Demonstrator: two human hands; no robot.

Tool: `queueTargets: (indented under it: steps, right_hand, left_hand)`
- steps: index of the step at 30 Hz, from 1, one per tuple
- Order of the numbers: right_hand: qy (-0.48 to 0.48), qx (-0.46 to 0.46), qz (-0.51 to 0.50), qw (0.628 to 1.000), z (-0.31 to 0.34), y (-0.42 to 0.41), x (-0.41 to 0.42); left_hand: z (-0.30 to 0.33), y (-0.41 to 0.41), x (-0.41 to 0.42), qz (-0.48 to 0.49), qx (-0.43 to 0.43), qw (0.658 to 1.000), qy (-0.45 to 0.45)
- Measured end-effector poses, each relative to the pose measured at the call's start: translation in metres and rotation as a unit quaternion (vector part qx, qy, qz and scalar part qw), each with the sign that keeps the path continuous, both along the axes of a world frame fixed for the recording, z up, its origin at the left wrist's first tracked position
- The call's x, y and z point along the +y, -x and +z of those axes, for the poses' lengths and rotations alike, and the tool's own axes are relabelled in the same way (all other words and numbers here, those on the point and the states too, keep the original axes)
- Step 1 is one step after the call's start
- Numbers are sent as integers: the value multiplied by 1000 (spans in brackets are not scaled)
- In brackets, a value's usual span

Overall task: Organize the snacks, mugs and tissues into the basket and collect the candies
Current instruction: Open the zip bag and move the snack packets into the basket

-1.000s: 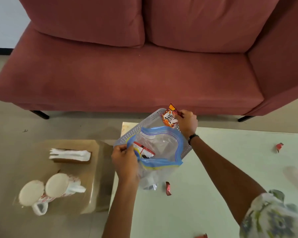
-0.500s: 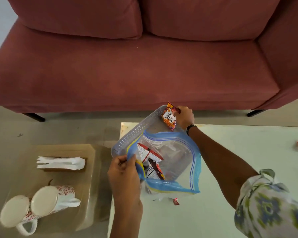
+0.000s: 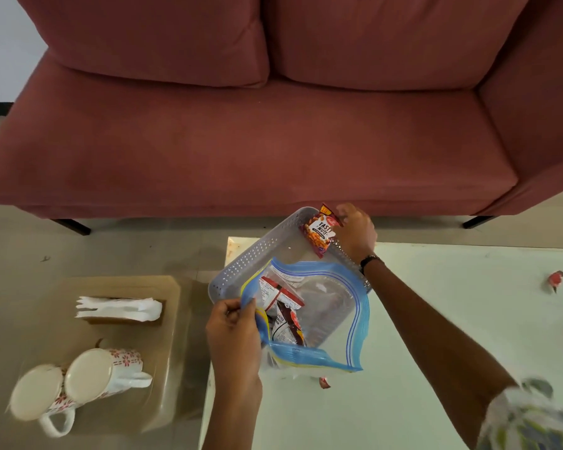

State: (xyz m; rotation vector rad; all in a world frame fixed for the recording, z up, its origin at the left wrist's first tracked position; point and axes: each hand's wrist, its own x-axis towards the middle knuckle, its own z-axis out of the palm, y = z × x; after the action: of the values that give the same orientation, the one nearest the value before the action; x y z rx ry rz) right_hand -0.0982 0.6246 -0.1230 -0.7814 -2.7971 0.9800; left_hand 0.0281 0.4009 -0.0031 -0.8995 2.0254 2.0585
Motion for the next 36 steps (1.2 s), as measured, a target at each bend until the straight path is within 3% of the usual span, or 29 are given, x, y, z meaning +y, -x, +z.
queueTargets:
  steps: [6, 8, 10, 14, 17, 20, 28, 36]
  right_hand:
    - [117, 156, 20, 981, 136, -106, -31]
    - [140, 121, 79, 980, 171, -146, -45]
    - [155, 25, 147, 977, 185, -172, -57]
    - [107, -191, 250, 943, 158, -187, -80]
    - [-11, -259, 314, 913, 136, -177, -101]
    - [-44, -265, 341, 901, 124, -164, -117]
    - [-96, -275, 304, 907, 80, -158, -133]
    - [-180, -226, 296, 910, 91, -162, -127]
  left_hand:
    - [8, -15, -1, -6, -11, 1000, 16]
    - [11, -25, -5, -19, -12, 1000, 19]
    - [15, -34, -9, -26, -9, 999, 29]
    - [21, -52, -11, -30, -9, 998, 59]
    - [22, -65, -8, -33, -2, 997, 76]
    - [24, -72, -6, -43, 6, 995, 87]
    - [25, -78, -2, -41, 19, 994, 98]
    - [23, -76, -1, -34, 32, 992, 121]
